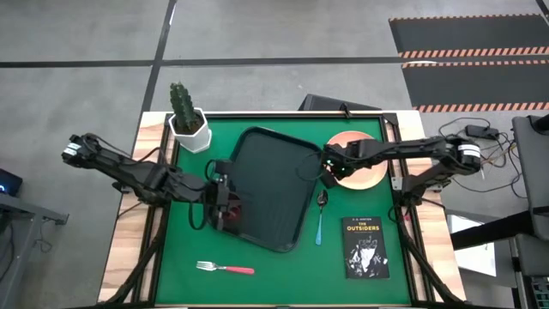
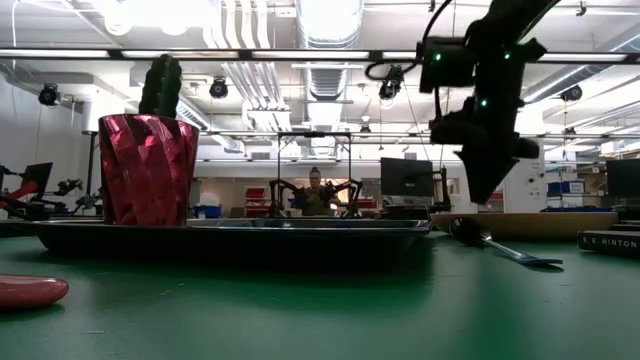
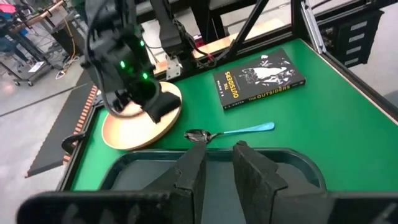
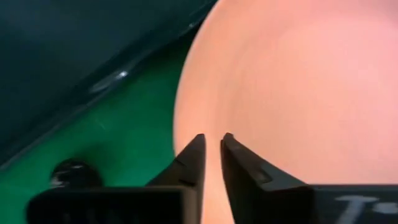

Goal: Pick and place plate/cup/fork/spoon on tray
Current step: Put the orange plate to the right of the serving tray

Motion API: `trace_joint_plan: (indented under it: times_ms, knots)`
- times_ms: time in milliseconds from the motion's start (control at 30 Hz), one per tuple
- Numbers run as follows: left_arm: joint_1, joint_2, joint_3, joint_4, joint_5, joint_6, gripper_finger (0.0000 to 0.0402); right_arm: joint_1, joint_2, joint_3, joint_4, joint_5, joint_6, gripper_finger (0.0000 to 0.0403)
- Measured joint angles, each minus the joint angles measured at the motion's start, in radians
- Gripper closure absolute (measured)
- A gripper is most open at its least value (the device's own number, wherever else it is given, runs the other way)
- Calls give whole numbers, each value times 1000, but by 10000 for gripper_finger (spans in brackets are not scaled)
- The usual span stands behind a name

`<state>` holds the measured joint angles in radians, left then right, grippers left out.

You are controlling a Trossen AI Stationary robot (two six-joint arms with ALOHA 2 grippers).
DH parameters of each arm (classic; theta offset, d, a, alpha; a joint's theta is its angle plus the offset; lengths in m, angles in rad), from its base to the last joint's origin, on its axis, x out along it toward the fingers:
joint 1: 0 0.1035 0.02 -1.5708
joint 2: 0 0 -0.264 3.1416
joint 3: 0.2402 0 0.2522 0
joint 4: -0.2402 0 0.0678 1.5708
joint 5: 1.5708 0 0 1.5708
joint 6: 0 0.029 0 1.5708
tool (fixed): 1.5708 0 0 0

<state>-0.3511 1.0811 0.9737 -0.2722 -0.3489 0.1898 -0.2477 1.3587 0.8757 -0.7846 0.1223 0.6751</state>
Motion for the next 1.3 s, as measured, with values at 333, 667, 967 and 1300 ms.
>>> trace_joint_plan:
  times_ms: [333,667,967,1300]
  knots:
    - [0,-3,-12,1,0,2,340,-2,76,0,20,1,-52,228]
    - [0,-4,-13,3,0,10,340,-8,37,0,23,9,-56,207]
    - [0,-4,-13,3,0,10,340,31,-41,-2,21,-75,-48,209]
    - [0,-3,-15,3,0,1,340,106,53,-20,5,-40,-52,209]
